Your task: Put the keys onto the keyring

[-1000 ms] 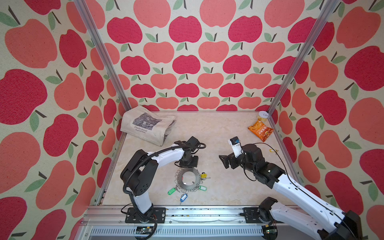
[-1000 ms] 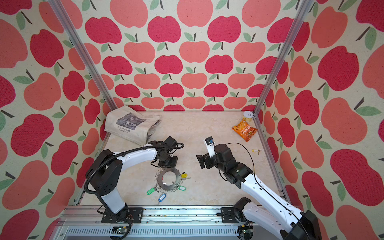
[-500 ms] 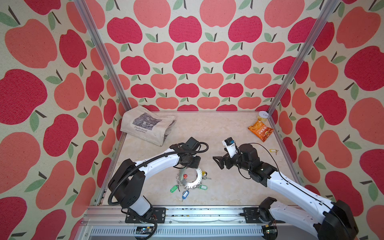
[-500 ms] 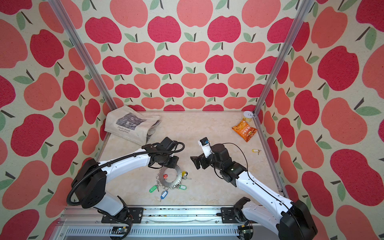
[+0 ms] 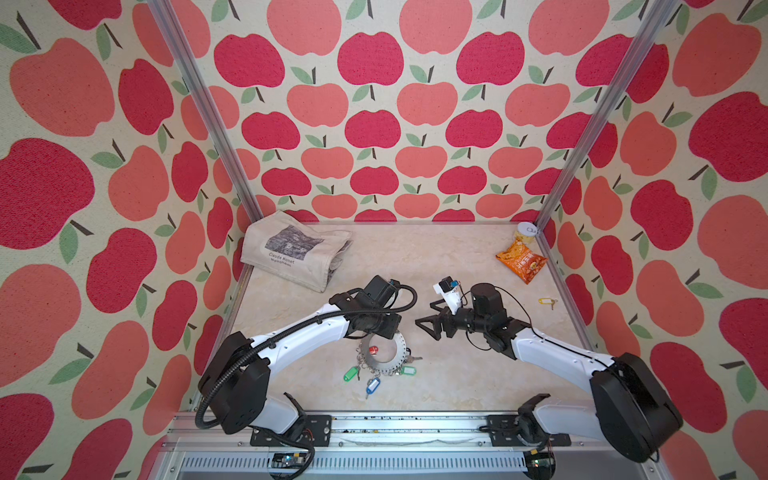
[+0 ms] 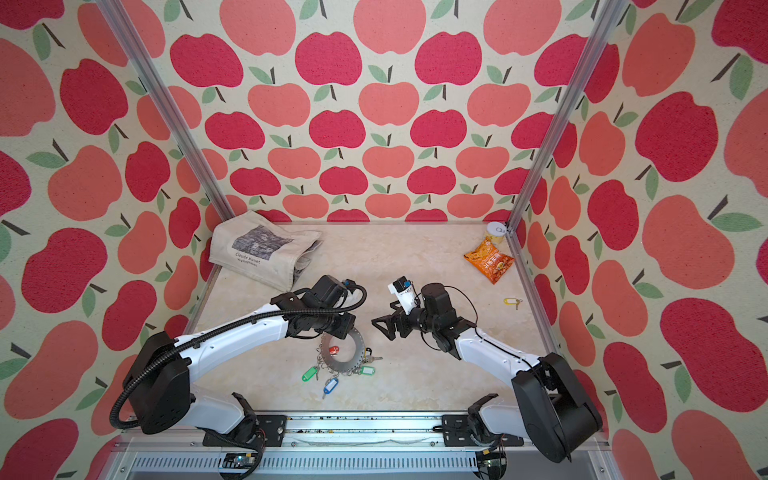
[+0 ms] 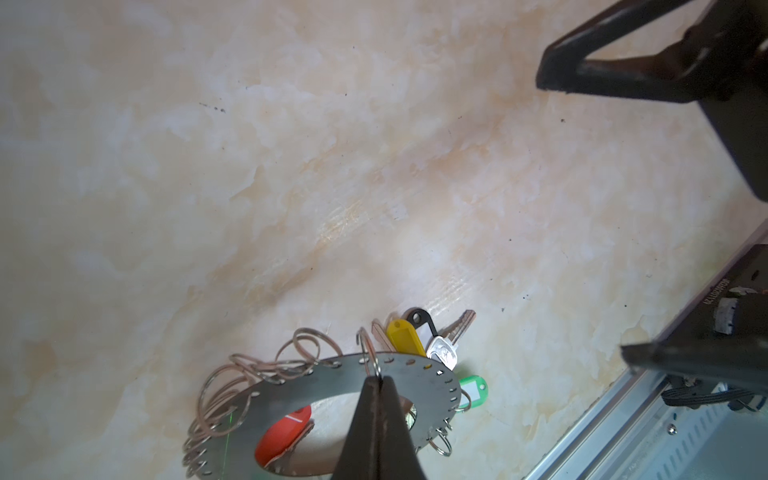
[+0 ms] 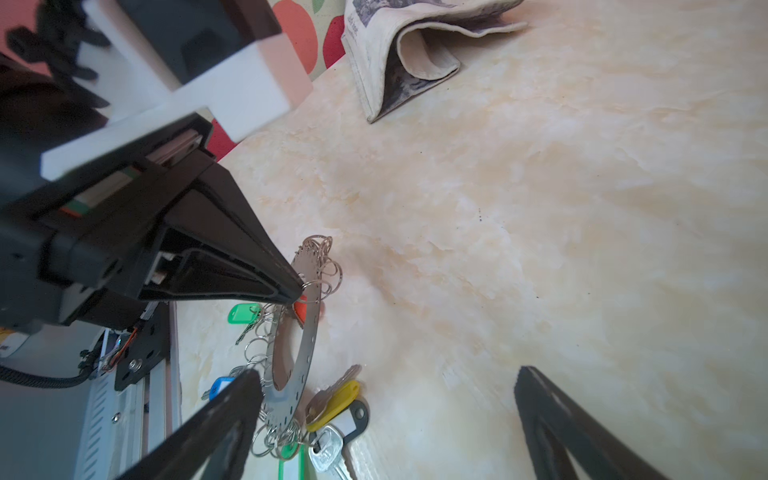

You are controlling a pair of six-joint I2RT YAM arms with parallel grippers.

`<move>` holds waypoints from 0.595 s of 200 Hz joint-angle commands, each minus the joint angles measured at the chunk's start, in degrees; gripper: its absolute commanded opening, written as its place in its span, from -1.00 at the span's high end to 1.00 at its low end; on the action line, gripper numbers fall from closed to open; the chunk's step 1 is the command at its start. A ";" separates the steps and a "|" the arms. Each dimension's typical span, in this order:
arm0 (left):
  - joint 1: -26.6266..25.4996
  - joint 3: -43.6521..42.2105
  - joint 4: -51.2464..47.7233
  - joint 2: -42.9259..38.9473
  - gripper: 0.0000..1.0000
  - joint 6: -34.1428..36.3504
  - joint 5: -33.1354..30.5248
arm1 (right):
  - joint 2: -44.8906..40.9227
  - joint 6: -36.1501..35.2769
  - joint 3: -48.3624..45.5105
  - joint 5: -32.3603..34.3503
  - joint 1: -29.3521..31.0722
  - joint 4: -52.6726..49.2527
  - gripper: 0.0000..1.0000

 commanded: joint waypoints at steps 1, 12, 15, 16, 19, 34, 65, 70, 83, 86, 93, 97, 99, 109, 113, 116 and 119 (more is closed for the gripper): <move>-0.34 -0.78 2.78 -2.98 1.00 4.37 2.52 | -1.98 -7.21 -2.22 -5.30 -0.24 5.67 -0.96; -0.40 -1.05 3.12 -4.08 1.00 5.60 3.42 | -3.22 -9.94 -3.30 -6.16 -0.19 7.01 -0.96; -0.43 -1.08 3.19 -4.39 1.00 5.90 3.73 | -3.52 -10.47 -3.45 -6.27 -0.20 7.21 -0.96; -0.44 -1.10 3.20 -4.50 1.00 6.01 3.90 | -3.64 -10.65 -3.54 -6.27 -0.19 7.23 -0.95; -0.39 -1.14 3.34 -4.82 1.00 6.41 4.30 | -3.88 -11.09 -3.66 -6.35 -0.20 7.37 -0.95; -0.53 -1.51 4.02 -6.44 1.00 7.92 5.57 | -4.86 -13.69 -3.74 -7.38 -0.29 7.51 -0.91; -0.80 -2.17 5.12 -9.84 1.00 10.52 8.08 | -4.59 -17.44 -1.34 -12.99 -1.35 4.91 -0.63; -0.80 -2.25 5.16 -10.23 1.00 10.89 8.40 | -4.34 -17.51 -0.90 -14.40 -1.68 4.80 -0.55; -0.80 -2.41 5.22 -11.31 1.00 11.92 9.79 | -3.62 -16.78 0.03 -19.20 -2.79 5.74 -0.37; -0.84 -2.35 5.30 -11.48 1.00 12.21 10.05 | -3.51 -16.56 0.20 -20.18 -2.96 6.01 -0.33; -0.88 -2.34 5.31 -11.92 1.00 12.79 10.71 | -3.20 -16.08 0.53 -22.16 -3.16 6.94 -0.28; -0.88 -2.39 5.32 -12.14 1.00 13.08 11.17 | -3.03 -15.97 0.79 -23.12 -3.23 7.37 -0.25; -0.89 -2.35 5.31 -12.29 1.00 13.27 11.36 | -2.98 -16.00 0.95 -23.61 -3.19 7.48 -0.24; -0.95 -2.30 5.23 -12.96 1.00 14.04 12.14 | -2.64 -15.97 1.94 -25.81 -3.19 7.61 -0.16; -0.97 -2.30 5.22 -13.25 1.00 14.38 12.47 | -2.49 -15.95 2.47 -26.63 -3.24 7.45 -0.11; -0.93 -2.27 5.16 -13.37 1.00 14.69 12.69 | -2.38 -15.98 2.89 -27.28 -3.18 7.28 -0.09; -0.97 -2.28 5.07 -13.54 1.00 14.95 12.80 | -2.28 -15.98 3.26 -27.77 -3.17 7.07 -0.08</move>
